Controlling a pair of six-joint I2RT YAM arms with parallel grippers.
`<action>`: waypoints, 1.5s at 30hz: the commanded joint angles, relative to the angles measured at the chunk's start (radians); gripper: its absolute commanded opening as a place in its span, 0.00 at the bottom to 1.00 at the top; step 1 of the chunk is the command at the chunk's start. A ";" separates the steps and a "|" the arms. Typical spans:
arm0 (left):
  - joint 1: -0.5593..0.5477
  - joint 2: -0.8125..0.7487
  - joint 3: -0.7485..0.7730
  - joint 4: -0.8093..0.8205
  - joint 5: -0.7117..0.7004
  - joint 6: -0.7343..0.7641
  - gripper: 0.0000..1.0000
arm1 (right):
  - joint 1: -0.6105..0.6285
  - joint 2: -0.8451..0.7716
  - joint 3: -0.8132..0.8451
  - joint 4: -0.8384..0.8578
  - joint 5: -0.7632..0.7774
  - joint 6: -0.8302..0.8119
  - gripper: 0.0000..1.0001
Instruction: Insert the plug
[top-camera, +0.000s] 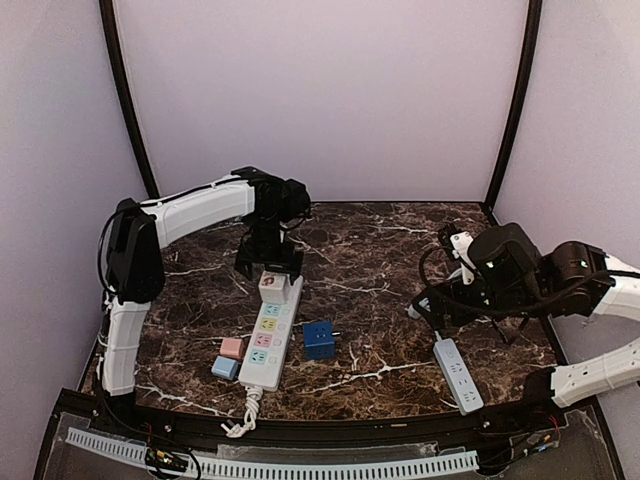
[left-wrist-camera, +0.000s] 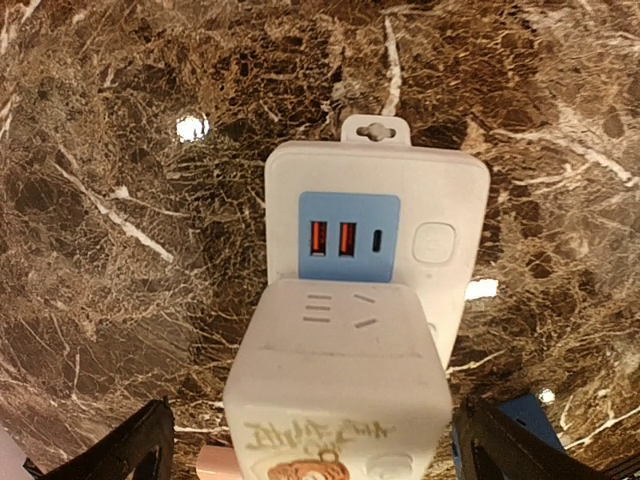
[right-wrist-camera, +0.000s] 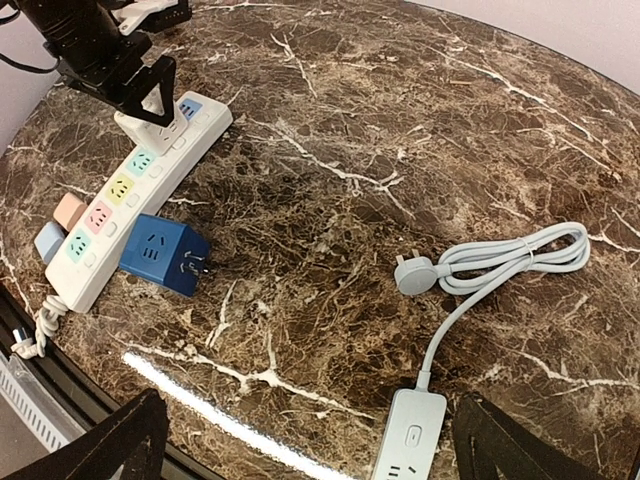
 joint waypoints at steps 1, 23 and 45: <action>-0.001 -0.127 0.044 -0.043 0.013 -0.020 0.99 | -0.006 -0.025 0.004 -0.009 0.016 0.001 0.99; -0.055 -0.491 -0.228 -0.048 0.056 0.078 0.98 | -0.006 -0.071 -0.068 0.291 -0.196 -0.427 0.99; -0.055 -0.657 -0.374 -0.077 0.076 0.107 0.98 | -0.022 0.234 -0.052 0.392 -0.535 -0.950 0.99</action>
